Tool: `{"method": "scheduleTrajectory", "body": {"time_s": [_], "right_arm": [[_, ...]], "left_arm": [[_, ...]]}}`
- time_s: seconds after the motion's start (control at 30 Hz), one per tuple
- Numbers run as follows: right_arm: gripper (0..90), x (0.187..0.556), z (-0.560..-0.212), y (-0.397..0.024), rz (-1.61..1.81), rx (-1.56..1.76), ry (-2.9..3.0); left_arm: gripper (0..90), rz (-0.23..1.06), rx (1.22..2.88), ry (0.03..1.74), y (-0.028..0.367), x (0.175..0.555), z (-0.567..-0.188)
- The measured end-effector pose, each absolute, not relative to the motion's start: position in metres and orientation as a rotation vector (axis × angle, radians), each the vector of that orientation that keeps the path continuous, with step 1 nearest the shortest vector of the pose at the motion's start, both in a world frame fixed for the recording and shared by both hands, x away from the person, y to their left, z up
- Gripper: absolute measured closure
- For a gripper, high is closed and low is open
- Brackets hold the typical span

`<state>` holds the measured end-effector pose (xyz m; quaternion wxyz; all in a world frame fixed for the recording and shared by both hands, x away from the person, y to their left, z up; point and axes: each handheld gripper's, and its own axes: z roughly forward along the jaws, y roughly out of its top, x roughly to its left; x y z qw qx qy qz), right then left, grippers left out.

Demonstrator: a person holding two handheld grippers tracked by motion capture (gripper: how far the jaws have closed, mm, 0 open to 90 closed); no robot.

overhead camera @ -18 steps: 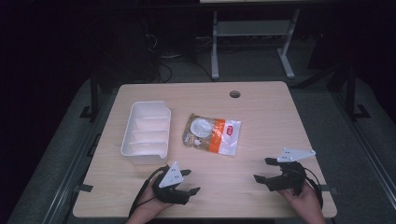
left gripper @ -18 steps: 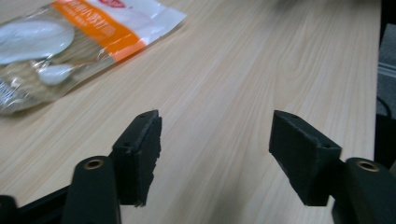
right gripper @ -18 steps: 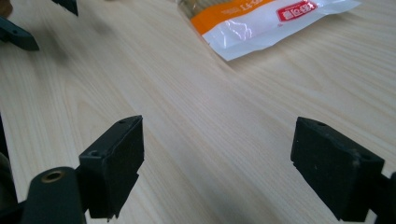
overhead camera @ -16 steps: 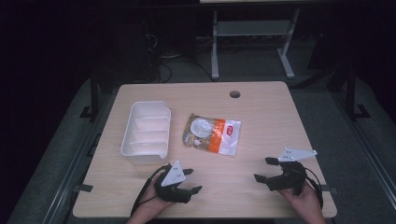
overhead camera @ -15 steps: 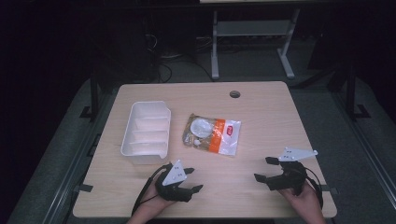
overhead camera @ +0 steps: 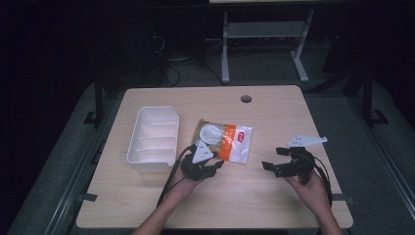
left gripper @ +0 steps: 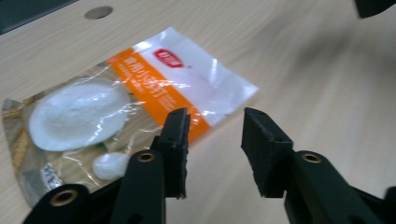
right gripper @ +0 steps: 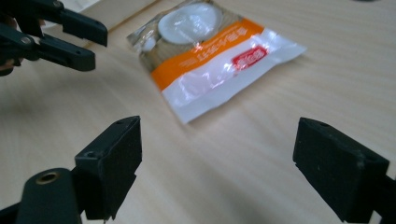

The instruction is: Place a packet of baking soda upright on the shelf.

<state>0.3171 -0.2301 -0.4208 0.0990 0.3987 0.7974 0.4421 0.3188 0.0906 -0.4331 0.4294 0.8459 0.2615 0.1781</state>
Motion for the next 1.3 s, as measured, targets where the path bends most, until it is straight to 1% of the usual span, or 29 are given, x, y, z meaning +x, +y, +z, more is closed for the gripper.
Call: {"method": "scheduleTrajectory", "body": {"time_s": [0.17, 0.23, 0.27, 0.37, 0.4, 0.5, 0.57, 0.63, 0.7, 0.73, 0.8, 0.87, 1.17, 1.3], "right_arm": [[17.2, 0.342, -0.406, -0.219, 1.322, 1.201, 2.357], [17.6, 0.351, -0.401, -0.213, 1.301, 1.192, 2.367], [18.3, 0.363, -0.397, -0.205, 1.27, 1.2, 2.385], [19.2, 0.374, -0.396, -0.2, 1.261, 1.222, 2.396], [21.3, 0.387, -0.4, -0.195, 1.253, 1.247, 2.409], [22.7, 0.397, -0.406, -0.191, 1.256, 1.284, 2.421], [27.1, 0.404, -0.413, -0.189, 1.239, 1.316, 2.416], [32.3, 0.413, -0.428, -0.187, 1.21, 1.373, 2.439], [34.9, 0.417, -0.434, -0.188, 1.175, 1.421, 2.442], [38.7, 0.419, -0.437, -0.188, 1.176, 1.442, 2.446], [39.3, 0.42, -0.439, -0.189, 1.182, 1.471, 2.451], [44.2, 0.424, -0.447, -0.189, 1.195, 1.527, 2.463], [49.8, 0.428, -0.462, -0.184, 1.178, 1.577, 2.493], [55.3, 0.429, -0.465, -0.178, 1.212, 1.563, 2.508]], "left_arm": [[72.0, 0.487, 2.131, 0.731, 0.084, 0.338, -0.435], [74.1, 0.495, 2.135, 0.768, 0.082, 0.345, -0.437], [75.3, 0.505, 2.136, 0.79, 0.08, 0.348, -0.439], [76.4, 0.533, 2.16, 0.817, 0.075, 0.356, -0.444], [77.4, 0.543, 2.168, 0.827, 0.074, 0.359, -0.446], [78.1, 0.544, 2.19, 0.875, 0.075, 0.368, -0.453], [78.1, 0.535, 2.2, 0.905, 0.076, 0.372, -0.457], [78.1, 0.525, 2.218, 0.916, 0.077, 0.373, -0.461], [78.1, 0.528, 2.219, 0.917, 0.076, 0.373, -0.463], [78.0, 0.529, 2.219, 0.919, 0.076, 0.373, -0.463], [78.0, 0.521, 2.221, 0.925, 0.076, 0.373, -0.464], [78.1, 0.514, 2.214, 0.931, 0.075, 0.374, -0.465], [78.2, 0.52, 2.225, 0.918, 0.074, 0.373, -0.467], [78.3, 0.509, 2.225, 0.914, 0.074, 0.373, -0.467]]}}
